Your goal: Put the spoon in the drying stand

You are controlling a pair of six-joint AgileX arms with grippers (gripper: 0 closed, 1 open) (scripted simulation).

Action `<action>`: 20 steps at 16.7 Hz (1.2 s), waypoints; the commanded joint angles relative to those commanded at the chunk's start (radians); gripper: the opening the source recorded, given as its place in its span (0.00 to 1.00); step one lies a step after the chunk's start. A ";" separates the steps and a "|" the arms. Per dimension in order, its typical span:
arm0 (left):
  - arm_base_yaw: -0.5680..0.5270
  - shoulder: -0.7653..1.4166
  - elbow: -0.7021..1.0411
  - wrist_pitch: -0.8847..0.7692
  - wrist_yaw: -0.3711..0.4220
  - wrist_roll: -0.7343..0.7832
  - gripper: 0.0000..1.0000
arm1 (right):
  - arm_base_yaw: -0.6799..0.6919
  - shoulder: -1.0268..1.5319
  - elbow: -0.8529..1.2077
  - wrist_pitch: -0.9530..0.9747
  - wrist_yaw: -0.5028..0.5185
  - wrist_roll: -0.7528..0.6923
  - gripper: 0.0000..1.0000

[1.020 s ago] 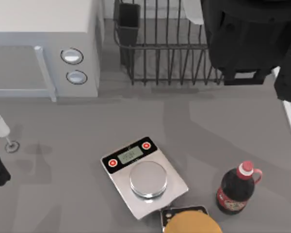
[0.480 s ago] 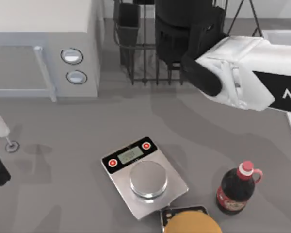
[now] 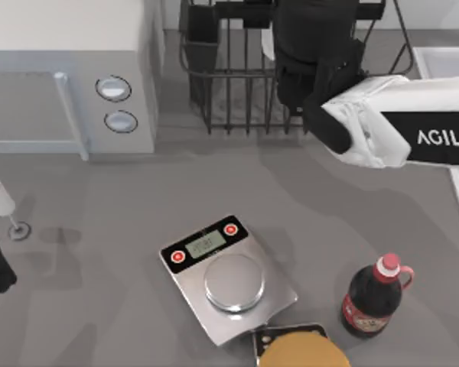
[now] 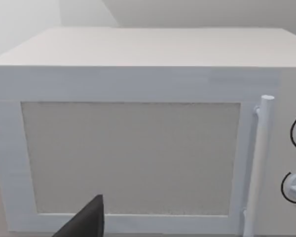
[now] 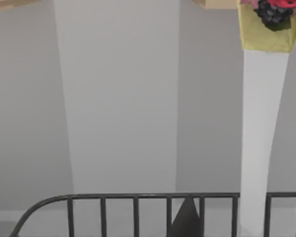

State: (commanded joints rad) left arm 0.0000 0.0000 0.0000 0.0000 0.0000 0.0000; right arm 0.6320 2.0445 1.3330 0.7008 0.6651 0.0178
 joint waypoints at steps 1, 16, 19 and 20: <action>0.000 0.000 0.000 0.000 0.000 0.000 1.00 | 0.000 0.000 0.000 0.000 0.000 0.000 0.00; 0.000 0.000 0.000 0.000 0.000 0.000 1.00 | 0.000 0.000 0.000 0.000 0.000 0.000 1.00; 0.000 0.000 0.000 0.000 0.000 0.000 1.00 | 0.000 0.000 0.000 0.000 0.000 0.000 1.00; 0.000 0.000 0.000 0.000 0.000 0.000 1.00 | 0.000 0.000 0.000 0.000 0.000 0.000 1.00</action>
